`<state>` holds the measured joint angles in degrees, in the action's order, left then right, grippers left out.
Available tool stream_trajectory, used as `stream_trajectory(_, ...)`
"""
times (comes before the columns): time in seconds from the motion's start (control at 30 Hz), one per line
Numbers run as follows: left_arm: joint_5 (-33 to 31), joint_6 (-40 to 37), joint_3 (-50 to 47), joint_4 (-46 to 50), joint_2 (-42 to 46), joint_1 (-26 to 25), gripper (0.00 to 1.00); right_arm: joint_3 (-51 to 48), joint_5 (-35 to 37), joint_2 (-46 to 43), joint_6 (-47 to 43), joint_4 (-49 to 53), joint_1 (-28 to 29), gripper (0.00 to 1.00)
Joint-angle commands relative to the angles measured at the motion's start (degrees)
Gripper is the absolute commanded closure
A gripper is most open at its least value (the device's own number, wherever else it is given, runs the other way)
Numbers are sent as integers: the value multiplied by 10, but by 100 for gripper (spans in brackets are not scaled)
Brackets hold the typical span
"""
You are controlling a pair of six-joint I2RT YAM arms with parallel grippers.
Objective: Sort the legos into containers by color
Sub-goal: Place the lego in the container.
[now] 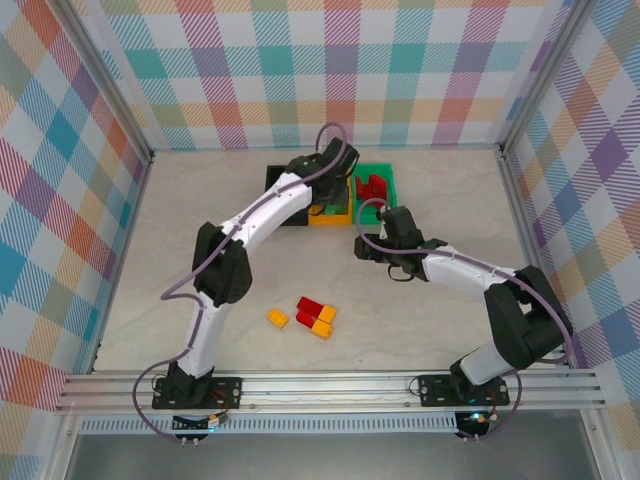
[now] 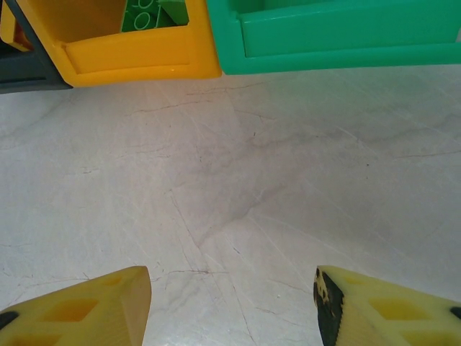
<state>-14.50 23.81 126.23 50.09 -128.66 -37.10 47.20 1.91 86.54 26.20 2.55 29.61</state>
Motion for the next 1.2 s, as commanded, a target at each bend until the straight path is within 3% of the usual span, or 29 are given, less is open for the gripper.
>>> stream_trajectory(0.0, 3, -21, 72, 42, -37, 24, 73, -5, 1, -13, 3, -10, 3, 38)
stream_trajectory(0.07, 5, -21, 79, 17, -51, 31, 69, -6, 3, -14, 3, -9, 3, 38)
stream_trajectory(0.27, 55, -2, 77, -16, -68, 46, 42, -5, 7, -13, 1, -7, 3, 38)
stream_trajectory(0.43, 74, 3, 4, -45, -25, 36, 41, -7, 5, -21, 2, -9, 2, 38)
stream_trajectory(0.8, 80, 10, -383, -219, 213, -25, 41, -7, -2, -13, 6, -13, 3, 38)
stream_trajectory(1.17, 71, -8, -614, -269, 367, -100, 41, -5, 0, 6, 5, -17, 3, 38)
